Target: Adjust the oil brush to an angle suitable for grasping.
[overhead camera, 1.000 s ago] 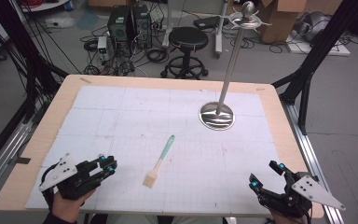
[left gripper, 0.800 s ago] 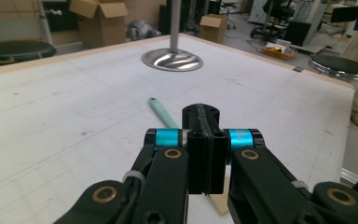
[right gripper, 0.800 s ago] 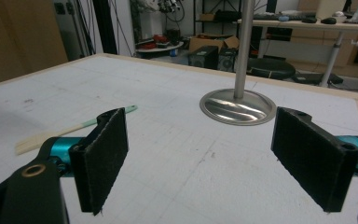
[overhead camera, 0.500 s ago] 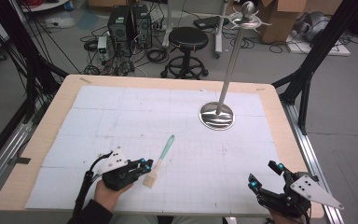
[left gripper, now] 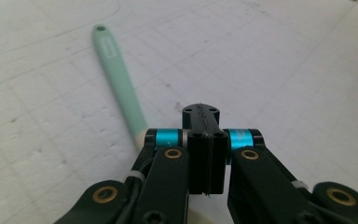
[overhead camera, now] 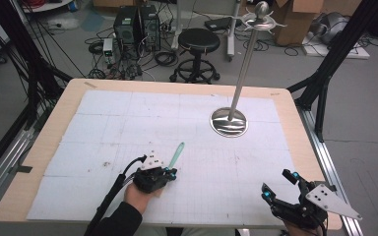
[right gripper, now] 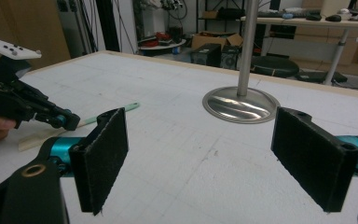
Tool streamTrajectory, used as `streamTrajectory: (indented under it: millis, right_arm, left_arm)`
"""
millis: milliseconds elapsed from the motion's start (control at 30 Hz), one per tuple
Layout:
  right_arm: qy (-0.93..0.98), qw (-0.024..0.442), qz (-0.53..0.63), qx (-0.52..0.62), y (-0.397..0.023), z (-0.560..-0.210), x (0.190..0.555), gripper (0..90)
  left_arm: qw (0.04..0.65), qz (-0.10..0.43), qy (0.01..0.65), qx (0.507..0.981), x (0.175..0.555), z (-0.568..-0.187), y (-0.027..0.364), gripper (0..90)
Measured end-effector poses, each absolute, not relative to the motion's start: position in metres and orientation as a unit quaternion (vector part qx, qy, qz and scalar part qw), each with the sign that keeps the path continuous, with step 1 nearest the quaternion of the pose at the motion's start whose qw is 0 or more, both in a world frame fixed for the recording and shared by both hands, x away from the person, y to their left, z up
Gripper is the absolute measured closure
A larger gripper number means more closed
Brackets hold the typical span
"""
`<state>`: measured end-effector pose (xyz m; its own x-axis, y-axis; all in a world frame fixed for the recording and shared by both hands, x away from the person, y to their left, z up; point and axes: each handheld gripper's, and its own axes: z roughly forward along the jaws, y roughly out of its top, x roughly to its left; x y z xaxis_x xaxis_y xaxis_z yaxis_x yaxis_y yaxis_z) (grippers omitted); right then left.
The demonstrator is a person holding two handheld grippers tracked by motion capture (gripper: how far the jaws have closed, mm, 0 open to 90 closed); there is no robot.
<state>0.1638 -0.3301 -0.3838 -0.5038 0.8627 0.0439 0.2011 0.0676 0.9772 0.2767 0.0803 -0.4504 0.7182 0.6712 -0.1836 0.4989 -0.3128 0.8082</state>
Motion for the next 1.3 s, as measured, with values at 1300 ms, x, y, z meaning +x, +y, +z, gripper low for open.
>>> streamTrajectory:
  millis: [1300]
  right_arm:
    - [0.661,0.301,0.557,0.403,-0.333,-0.383,0.161,17.3]
  left_arm:
    - [0.420,0.094,0.348,0.833,0.275,-0.447,0.128,89.6]
